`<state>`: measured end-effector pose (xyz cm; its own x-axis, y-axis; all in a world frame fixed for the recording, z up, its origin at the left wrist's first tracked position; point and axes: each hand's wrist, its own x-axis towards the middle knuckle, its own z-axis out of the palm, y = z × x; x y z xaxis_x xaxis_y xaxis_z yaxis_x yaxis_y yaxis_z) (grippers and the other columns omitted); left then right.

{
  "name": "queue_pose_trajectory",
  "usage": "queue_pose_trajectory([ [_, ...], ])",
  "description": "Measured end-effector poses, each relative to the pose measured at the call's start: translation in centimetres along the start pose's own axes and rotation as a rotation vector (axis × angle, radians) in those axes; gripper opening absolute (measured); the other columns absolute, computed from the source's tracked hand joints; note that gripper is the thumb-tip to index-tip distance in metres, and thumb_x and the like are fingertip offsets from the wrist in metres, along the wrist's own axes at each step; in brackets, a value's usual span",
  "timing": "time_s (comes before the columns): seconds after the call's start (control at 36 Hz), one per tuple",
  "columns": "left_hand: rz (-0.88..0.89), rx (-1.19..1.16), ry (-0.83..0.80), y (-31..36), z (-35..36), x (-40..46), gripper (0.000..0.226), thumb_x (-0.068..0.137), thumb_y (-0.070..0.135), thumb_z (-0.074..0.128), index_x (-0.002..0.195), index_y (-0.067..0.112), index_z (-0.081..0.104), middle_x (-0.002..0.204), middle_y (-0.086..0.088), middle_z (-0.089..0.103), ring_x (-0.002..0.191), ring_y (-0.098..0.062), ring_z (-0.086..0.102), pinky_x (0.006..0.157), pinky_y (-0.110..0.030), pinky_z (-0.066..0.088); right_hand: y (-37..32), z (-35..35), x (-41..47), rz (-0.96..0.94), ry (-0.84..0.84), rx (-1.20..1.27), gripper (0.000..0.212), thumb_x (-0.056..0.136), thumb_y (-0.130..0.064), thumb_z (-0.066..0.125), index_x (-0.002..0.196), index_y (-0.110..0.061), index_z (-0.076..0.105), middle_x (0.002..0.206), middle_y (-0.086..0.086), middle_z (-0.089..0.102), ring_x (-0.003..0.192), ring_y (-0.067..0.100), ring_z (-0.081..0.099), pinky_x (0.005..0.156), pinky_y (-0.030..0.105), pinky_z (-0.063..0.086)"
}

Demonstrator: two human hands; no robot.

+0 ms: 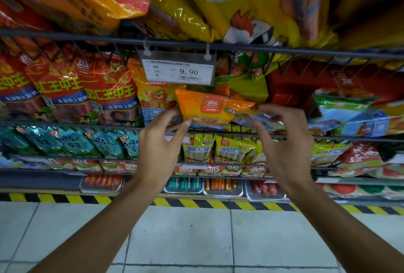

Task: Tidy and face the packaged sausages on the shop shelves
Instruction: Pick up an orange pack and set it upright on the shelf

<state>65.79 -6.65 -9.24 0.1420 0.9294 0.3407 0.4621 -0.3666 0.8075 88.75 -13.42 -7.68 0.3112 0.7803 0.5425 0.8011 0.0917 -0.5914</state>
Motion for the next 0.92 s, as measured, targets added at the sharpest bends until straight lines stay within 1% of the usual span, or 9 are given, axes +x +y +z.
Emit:
queue_pose_trajectory([
  [0.11,-0.028,-0.025,0.020,0.5,0.2,0.2,0.021,0.097,0.019,0.069,0.118,0.017,0.072,0.108,0.025,0.066,0.100,0.013,0.063,0.095,-0.008,0.048,1.0,1.0,0.9,0.064,-0.184,-0.072,0.048,0.096,-0.026,0.073,0.140,-0.017,0.056,0.131,0.004,0.058,0.124,0.021,0.048,0.101,0.032,0.042],
  [0.28,-0.045,-0.026,0.037,0.4,0.2,0.4,0.018,0.097,0.018,0.070,0.115,0.018,0.071,0.105,0.026,0.064,0.100,0.019,0.059,0.093,-0.004,0.046,1.5,1.8,2.5,0.106,-0.171,-0.070,0.034,0.104,-0.019,0.060,0.137,-0.017,0.063,0.129,0.007,0.066,0.120,0.028,0.059,0.093,0.046,0.053],
  [0.33,-0.058,-0.045,0.057,0.5,0.3,0.4,0.017,0.097,0.018,0.070,0.113,0.019,0.070,0.103,0.025,0.065,0.098,0.020,0.059,0.092,-0.003,0.045,1.3,1.6,2.5,0.122,-0.101,-0.032,0.032,0.104,-0.016,0.058,0.135,-0.013,0.064,0.127,0.009,0.068,0.116,0.026,0.064,0.093,0.039,0.054],
  [0.42,-0.087,-0.073,0.087,0.7,0.7,0.5,0.017,0.097,0.018,0.070,0.114,0.016,0.071,0.099,0.019,0.066,0.095,0.019,0.061,0.091,-0.002,0.045,1.0,1.2,2.4,0.227,0.036,0.064,0.032,0.105,-0.019,0.057,0.134,-0.007,0.063,0.104,-0.004,0.069,0.092,-0.015,0.061,0.076,0.005,0.043],
  [0.44,-0.090,-0.072,0.092,0.7,0.7,0.5,0.017,0.097,0.019,0.070,0.114,0.015,0.071,0.100,0.019,0.066,0.095,0.018,0.061,0.091,-0.003,0.045,1.0,1.1,2.4,0.248,0.055,0.092,0.033,0.106,-0.021,0.056,0.135,-0.008,0.062,0.100,-0.008,0.065,0.086,-0.020,0.057,0.071,0.004,0.042],
  [0.58,-0.101,-0.075,0.106,0.8,1.0,0.3,0.017,0.097,0.021,0.070,0.113,0.015,0.072,0.102,0.008,0.071,0.097,0.005,0.066,0.092,-0.006,0.049,1.3,1.3,1.2,0.272,-0.005,0.157,0.038,0.107,-0.032,0.048,0.138,-0.013,0.058,0.106,-0.002,0.071,0.082,0.005,0.063,0.066,0.018,0.046],
  [0.69,-0.116,-0.084,0.096,0.9,0.9,0.5,0.015,0.097,0.020,0.070,0.112,0.016,0.072,0.101,0.014,0.070,0.097,-0.002,0.067,0.089,-0.004,0.048,2.2,2.1,0.4,0.381,-0.004,0.144,0.034,0.108,-0.029,0.046,0.135,-0.012,0.056,0.075,-0.007,0.062,0.051,0.008,0.049,0.045,0.022,0.031],
  [0.78,-0.111,-0.085,0.079,0.9,0.9,0.6,0.016,0.097,0.020,0.069,0.112,0.015,0.071,0.102,0.021,0.066,0.097,0.005,0.065,0.089,-0.002,0.046,3.3,1.5,0.5,0.491,0.095,0.154,0.030,0.109,-0.025,0.046,0.130,-0.008,0.059,0.077,-0.006,0.063,0.057,0.008,0.054,0.046,0.021,0.032],
  [0.92,-0.106,-0.071,0.082,0.9,1.2,0.5,0.015,0.099,0.023,0.068,0.114,0.021,0.068,0.104,0.023,0.065,0.094,0.008,0.063,0.088,0.000,0.045,3.3,0.9,-0.3,0.471,0.065,0.139,0.029,0.110,-0.022,0.046,0.133,-0.011,0.059,0.082,-0.011,0.065,0.069,0.012,0.060,0.055,0.031,0.041],
])
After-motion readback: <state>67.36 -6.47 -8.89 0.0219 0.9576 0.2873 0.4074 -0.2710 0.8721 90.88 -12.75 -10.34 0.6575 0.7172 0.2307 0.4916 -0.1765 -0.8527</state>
